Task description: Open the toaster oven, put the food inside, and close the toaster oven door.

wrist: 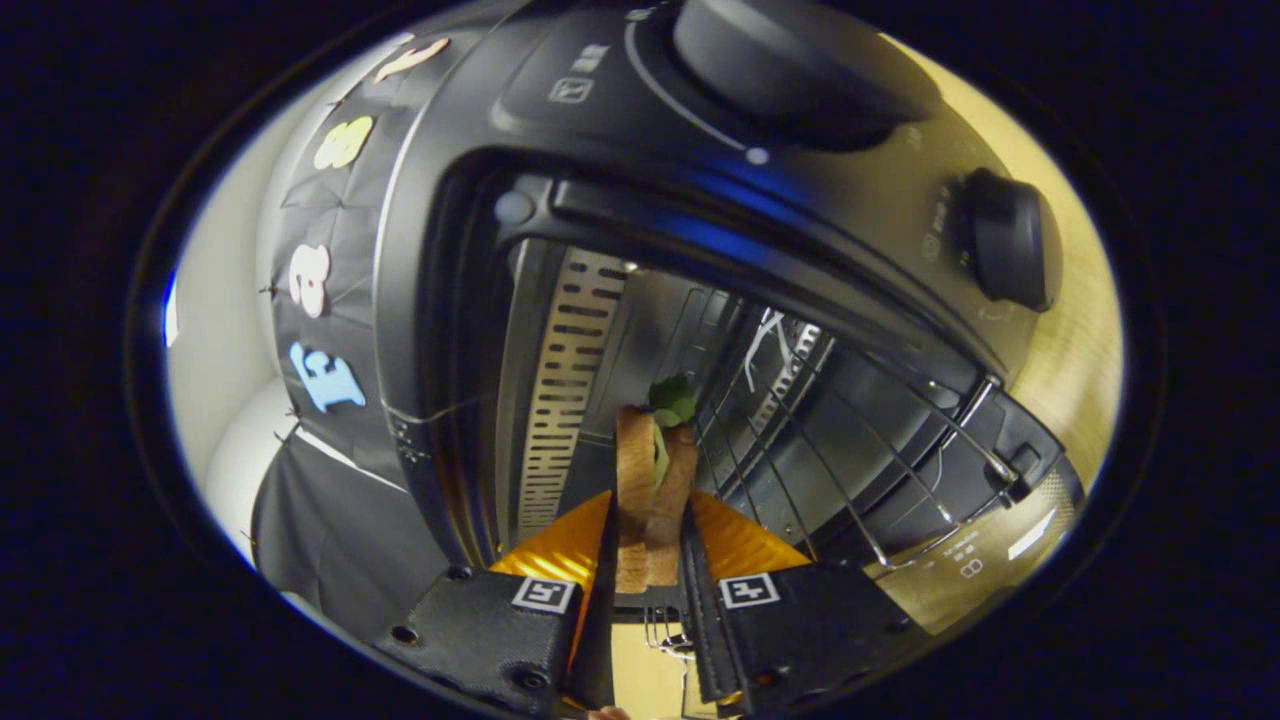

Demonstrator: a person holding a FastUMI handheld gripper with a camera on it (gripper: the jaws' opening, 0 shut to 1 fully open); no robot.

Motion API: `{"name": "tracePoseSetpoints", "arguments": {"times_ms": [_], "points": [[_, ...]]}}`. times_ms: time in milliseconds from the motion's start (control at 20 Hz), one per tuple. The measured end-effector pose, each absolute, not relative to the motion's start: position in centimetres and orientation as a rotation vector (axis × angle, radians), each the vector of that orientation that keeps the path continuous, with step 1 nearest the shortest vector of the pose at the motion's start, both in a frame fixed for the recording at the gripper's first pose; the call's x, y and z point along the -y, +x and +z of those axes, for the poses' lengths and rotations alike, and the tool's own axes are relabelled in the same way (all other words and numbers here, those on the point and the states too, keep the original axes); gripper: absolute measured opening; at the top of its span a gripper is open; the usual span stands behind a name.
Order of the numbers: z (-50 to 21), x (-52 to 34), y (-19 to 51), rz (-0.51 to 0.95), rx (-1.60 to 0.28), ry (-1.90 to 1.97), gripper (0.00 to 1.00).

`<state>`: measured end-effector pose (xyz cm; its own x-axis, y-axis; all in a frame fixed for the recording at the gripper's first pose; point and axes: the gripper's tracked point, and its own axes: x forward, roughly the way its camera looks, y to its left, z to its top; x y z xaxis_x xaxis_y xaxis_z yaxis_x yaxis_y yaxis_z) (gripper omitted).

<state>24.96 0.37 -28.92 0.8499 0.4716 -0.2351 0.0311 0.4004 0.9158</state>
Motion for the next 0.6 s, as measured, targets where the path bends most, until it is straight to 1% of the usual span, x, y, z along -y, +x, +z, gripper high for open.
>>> {"name": "tracePoseSetpoints", "arguments": {"times_ms": [50, 250, 350, 450, 550, 600], "points": [[-28.8, -0.2, 25.2, 0.29, -0.508, 1.114, 0.43], [-29.0, -0.2, 24.5, 0.27, -0.539, 0.917, 0.7], [-29.4, 0.2, 24.3, 0.236, -0.547, 0.798, 0.78], [-29.4, 0.8, 23.8, 0.218, -0.54, 0.671, 0.79], [-29.3, 1.0, 23.3, 0.205, -0.526, 0.555, 0.91], [-29.8, 1.8, 23.1, 0.169, -0.535, 0.491, 0.97]]}}
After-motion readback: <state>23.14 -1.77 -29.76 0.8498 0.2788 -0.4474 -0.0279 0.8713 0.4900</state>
